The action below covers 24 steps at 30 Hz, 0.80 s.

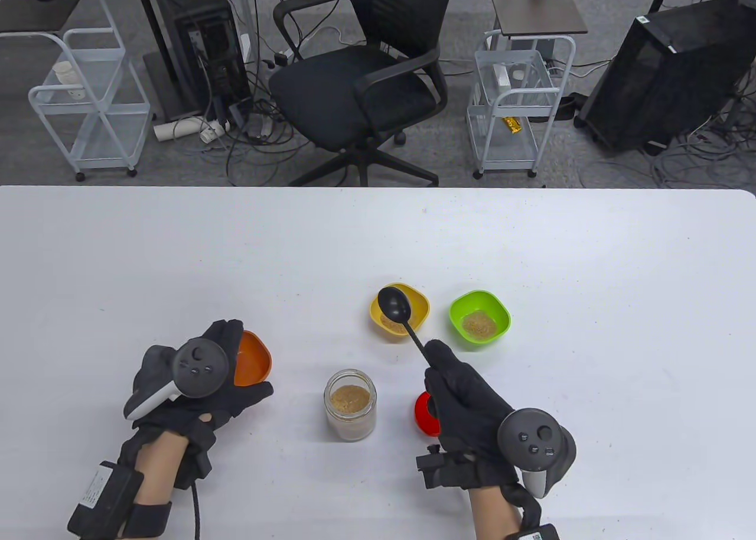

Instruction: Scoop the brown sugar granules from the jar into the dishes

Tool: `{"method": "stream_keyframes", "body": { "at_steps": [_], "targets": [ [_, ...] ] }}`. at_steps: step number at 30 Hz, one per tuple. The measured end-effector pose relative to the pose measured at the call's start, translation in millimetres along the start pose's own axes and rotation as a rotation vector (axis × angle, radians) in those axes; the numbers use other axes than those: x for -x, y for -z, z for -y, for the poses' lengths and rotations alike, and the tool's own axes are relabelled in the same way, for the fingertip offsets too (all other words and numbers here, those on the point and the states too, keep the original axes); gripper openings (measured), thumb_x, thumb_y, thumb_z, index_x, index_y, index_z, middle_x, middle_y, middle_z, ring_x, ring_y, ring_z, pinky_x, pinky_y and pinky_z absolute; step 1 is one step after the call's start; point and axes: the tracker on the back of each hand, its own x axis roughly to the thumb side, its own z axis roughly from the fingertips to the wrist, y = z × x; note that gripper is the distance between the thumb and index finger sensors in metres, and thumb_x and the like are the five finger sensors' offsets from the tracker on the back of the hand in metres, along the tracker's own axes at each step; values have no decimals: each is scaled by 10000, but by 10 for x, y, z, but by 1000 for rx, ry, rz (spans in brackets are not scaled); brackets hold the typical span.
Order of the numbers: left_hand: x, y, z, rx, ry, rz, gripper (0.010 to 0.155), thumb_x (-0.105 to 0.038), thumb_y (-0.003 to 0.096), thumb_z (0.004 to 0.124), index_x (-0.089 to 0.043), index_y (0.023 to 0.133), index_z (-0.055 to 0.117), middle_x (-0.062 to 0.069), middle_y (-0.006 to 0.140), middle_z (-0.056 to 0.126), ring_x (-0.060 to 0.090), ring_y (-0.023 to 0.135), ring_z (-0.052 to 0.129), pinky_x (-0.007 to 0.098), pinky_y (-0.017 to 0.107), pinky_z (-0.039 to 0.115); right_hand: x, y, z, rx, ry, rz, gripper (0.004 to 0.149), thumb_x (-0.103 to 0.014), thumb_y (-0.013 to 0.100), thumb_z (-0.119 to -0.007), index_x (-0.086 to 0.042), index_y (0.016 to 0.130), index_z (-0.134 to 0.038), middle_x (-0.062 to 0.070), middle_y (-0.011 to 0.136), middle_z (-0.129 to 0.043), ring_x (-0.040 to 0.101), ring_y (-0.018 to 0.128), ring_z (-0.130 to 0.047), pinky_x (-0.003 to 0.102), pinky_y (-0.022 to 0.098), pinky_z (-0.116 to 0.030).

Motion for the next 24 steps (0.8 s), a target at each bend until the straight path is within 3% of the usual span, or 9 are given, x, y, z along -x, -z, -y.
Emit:
{"method": "stream_keyframes", "body": {
  "at_steps": [10,19,24],
  "targets": [
    [-317,-162,99,-27,-3,37,1100,-669,544,820,-16,1207,234,302,1255,271,562,1110,465,595,814,616,-28,-24,6,8,-12,18,383,-366,501,-852,-346,884,-843,-44,595,-1042,144,224,-1076,359,251,-965],
    [-306,-170,196,-46,-72,61,1099,-679,546,814,-17,1206,236,305,1251,280,559,1108,470,585,815,611,-12,-43,-22,-7,-73,7,374,-362,495,-870,-328,867,-869,-41,589,-1055,141,205,-1075,356,238,-967],
    [-330,-184,261,-20,1,36,1100,-677,543,815,-17,1205,236,309,1247,284,558,1108,468,585,815,607,-83,-86,-67,-37,-128,44,374,-363,494,-870,-327,867,-871,-41,590,-1055,142,204,-1075,356,238,-967]
  ]
}}
